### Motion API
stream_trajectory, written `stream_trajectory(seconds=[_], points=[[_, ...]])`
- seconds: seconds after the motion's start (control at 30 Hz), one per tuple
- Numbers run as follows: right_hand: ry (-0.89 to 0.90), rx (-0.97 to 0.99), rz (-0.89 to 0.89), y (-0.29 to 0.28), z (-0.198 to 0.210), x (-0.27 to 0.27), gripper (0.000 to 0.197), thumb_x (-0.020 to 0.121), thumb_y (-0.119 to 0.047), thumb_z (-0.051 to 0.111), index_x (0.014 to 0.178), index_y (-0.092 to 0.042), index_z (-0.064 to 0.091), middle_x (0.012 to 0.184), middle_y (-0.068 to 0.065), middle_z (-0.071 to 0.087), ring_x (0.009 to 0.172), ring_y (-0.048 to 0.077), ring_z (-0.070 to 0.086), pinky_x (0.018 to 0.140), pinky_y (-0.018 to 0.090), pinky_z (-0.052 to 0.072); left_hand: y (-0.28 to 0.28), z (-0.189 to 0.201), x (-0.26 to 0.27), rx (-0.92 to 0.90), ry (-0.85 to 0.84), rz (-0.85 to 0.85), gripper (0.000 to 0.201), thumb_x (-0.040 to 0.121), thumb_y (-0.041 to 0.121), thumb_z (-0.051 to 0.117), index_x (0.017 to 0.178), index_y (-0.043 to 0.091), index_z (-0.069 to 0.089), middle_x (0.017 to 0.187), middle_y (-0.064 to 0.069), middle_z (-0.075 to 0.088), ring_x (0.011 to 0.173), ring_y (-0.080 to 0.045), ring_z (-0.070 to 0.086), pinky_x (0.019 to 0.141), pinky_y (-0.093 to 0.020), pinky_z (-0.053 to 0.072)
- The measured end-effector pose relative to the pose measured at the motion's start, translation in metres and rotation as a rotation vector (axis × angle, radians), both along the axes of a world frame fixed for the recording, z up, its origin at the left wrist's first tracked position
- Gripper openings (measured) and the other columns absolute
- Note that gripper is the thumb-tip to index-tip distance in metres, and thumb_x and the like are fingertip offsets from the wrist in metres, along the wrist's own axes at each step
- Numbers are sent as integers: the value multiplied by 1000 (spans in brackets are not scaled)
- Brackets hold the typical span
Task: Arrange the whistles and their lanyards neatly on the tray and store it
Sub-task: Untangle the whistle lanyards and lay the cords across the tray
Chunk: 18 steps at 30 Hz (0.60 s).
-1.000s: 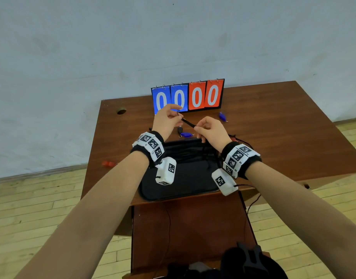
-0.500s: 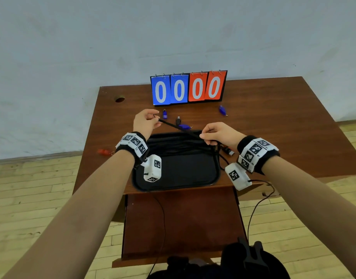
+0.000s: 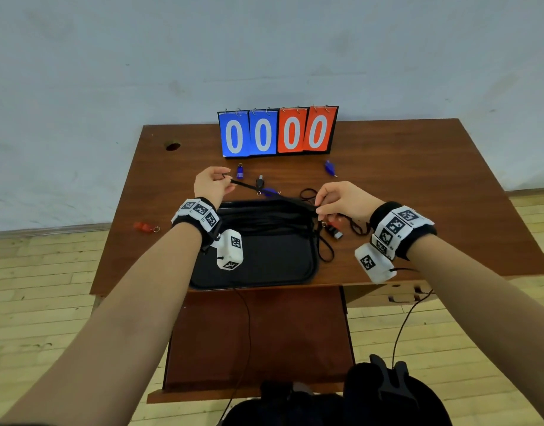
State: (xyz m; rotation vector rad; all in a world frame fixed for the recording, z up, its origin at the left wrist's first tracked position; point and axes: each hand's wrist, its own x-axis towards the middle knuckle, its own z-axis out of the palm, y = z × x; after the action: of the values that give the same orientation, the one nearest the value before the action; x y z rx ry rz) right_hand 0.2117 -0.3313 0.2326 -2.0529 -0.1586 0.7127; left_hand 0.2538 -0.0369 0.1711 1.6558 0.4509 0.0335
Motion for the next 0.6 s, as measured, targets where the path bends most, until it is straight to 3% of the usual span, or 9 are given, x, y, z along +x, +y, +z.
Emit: stream_trajectory(seconds=[0.1, 0.23, 0.37, 0.43, 0.53, 0.6], points=[[-69, -124, 27, -6, 1, 2, 7, 87, -13, 65, 88, -19, 61, 78, 8, 71, 58, 13, 58, 56, 22, 45, -6, 3, 5, -17, 2, 12, 18, 87, -8, 56, 100, 2, 63, 96, -8, 57, 80, -20, 66, 77, -27, 58], [-141, -200, 48, -7, 1, 5, 3, 89, -24, 63, 89, -23, 60, 71, 2, 69, 68, 19, 64, 72, 29, 51, -7, 9, 10, -27, -11, 34, 20, 88, -8, 55, 104, 1, 63, 90, -4, 57, 76, -17, 65, 73, -23, 57], [-264, -100, -82, -5, 10, 6, 15, 94, -23, 55, 90, -9, 59, 62, 2, 61, 46, 2, 53, 54, 16, 43, -4, 18, 14, -50, -32, 37, 21, 87, -10, 54, 105, -1, 62, 87, -5, 57, 77, -18, 65, 69, -20, 57], [-241, -5, -115, -4, 17, 7, 8, 95, -15, 52, 91, -9, 55, 66, 6, 62, 40, 2, 49, 45, 10, 37, -2, 21, 16, -66, -41, 46, 22, 87, -11, 54, 105, -2, 61, 87, -7, 58, 82, -21, 64, 67, -18, 57], [-190, 19, -102, -7, 24, 11, 8, 94, -6, 48, 93, -12, 54, 76, 15, 67, 40, 7, 44, 40, 16, 36, 0, 25, 18, -75, -52, 65, 21, 87, -11, 53, 103, -1, 61, 86, -7, 57, 83, -21, 62, 67, -18, 57], [-215, -92, -47, -10, 25, 14, 11, 93, -6, 49, 91, -12, 57, 86, 17, 70, 49, 13, 51, 45, 23, 43, 2, 27, 21, -62, -53, 85, 21, 87, -10, 54, 104, -1, 61, 87, -7, 57, 85, -22, 63, 70, -20, 57]])
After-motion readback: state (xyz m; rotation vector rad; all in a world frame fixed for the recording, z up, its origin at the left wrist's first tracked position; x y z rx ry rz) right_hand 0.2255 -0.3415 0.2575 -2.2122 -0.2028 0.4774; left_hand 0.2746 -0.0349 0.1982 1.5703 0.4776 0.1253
